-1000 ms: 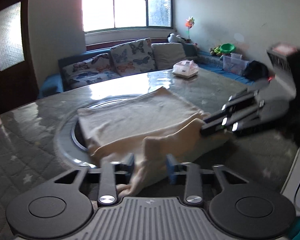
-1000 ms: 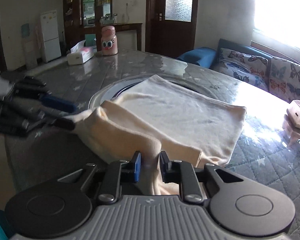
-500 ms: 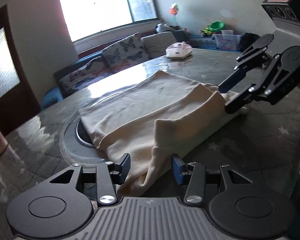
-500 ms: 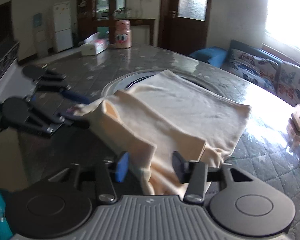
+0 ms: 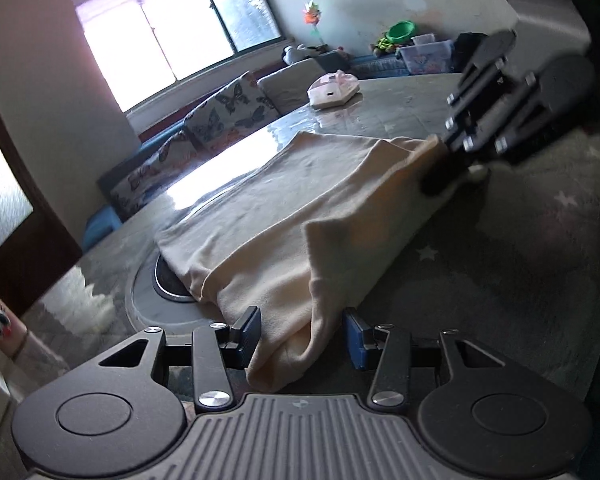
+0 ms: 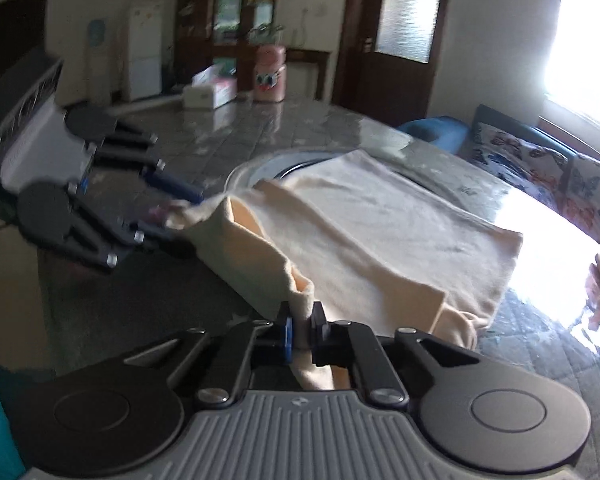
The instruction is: Fold clothes
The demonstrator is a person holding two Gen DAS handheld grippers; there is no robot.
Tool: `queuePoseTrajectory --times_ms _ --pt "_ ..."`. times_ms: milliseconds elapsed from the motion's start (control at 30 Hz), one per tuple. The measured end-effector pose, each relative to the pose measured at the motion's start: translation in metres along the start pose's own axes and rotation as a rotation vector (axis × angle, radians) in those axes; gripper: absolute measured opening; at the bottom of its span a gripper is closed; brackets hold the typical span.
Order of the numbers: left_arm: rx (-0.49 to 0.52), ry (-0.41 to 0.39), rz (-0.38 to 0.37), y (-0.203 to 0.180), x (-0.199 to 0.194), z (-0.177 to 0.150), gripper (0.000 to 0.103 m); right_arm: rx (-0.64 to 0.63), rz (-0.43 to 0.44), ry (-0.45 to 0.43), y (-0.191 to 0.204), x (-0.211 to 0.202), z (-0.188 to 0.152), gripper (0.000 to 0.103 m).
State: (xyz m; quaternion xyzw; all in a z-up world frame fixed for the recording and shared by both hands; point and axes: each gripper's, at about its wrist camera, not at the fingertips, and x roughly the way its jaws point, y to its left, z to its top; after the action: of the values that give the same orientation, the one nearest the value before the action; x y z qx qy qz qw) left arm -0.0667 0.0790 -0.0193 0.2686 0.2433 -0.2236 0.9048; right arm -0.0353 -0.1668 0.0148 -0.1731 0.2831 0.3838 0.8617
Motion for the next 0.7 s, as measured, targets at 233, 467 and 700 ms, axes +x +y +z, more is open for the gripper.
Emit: queuePoseTrajectory --times_ms 233,467,700 --pt "0.034 -0.033 -0.001 -0.006 -0.001 -0.005 0.026 0.027 -0.024 -0.064 0.001 -0.022 0.012 0.006" --pt "0.007 -0.058 -0.007 -0.009 -0.017 -0.003 0.008 0.010 -0.038 -0.079 0.009 -0.036 0.014 0.006" --pt "-0.051 -0.085 -0.047 -0.020 -0.065 -0.003 0.007 -0.016 -0.001 -0.075 0.030 -0.074 0.013 0.005"
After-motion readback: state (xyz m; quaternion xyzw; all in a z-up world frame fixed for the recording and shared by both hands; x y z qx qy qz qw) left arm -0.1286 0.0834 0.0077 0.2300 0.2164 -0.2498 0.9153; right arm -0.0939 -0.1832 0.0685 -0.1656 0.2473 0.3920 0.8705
